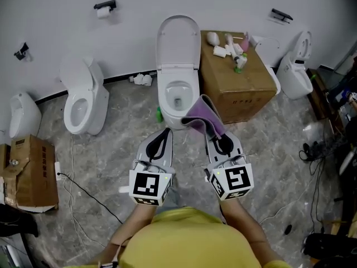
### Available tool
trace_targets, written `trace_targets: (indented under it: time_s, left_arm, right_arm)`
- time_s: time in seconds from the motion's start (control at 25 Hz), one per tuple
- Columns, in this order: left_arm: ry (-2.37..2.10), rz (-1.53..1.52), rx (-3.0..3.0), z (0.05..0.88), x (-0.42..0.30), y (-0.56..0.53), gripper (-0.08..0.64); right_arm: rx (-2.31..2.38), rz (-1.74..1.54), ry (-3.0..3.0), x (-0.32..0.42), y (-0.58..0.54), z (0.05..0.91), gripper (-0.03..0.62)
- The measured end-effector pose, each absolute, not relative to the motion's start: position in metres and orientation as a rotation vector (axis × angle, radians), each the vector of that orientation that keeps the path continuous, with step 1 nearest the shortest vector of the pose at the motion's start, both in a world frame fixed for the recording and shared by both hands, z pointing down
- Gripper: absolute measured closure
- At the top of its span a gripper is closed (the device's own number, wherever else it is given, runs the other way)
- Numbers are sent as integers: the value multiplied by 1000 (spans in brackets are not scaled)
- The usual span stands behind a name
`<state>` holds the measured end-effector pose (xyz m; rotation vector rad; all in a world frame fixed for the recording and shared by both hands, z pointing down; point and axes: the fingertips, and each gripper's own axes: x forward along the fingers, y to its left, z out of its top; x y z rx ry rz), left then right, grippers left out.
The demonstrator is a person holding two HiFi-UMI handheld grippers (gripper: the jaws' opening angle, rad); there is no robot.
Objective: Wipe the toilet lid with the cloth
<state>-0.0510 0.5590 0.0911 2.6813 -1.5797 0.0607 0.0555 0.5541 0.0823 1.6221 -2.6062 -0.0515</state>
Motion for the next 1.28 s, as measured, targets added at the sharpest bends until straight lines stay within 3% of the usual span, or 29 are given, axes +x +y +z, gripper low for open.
trace_targets:
  time_s: [0.8, 1.28]
  left_arm:
    - [-1515, 52, 2692, 91, -81, 409, 565]
    - [-1510, 77, 2694, 110, -45, 287, 565]
  right_arm:
    - [1676, -72, -2549, 33, 405, 78, 545]
    - [1647, -79, -2587, 61, 278, 93, 545]
